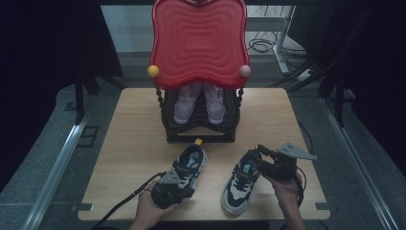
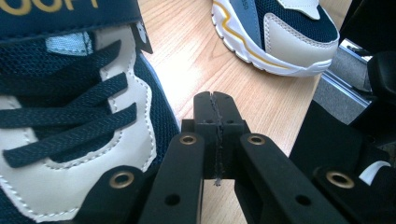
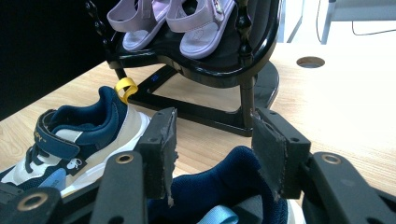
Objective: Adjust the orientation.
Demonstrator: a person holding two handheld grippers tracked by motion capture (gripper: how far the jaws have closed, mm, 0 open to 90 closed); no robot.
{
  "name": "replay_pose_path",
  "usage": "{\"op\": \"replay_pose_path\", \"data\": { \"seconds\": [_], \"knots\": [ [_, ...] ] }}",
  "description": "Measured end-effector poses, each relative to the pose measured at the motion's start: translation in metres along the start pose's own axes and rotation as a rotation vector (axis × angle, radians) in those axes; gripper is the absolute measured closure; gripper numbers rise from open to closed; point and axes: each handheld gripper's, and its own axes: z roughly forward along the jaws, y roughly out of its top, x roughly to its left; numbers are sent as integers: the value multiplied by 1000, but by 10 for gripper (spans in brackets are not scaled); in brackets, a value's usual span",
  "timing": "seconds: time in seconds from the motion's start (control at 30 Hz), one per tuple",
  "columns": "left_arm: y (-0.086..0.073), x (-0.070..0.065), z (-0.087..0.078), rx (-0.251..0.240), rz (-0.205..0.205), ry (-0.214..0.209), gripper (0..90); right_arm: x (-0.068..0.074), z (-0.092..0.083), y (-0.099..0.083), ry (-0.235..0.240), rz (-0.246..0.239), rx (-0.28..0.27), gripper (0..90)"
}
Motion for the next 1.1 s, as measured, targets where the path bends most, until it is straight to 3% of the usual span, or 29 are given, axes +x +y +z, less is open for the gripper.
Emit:
{"op": "replay_pose_path", "data": {
  "seconds": [0.47,1.1],
  "knots": [
    [-4,-3,14,71,4,23,900,1,1,-1,-4,-7,10,506],
    [-7,2,6,103,-18,41,900,-1,-2,0,-13,2,-4,506]
  ]
}}
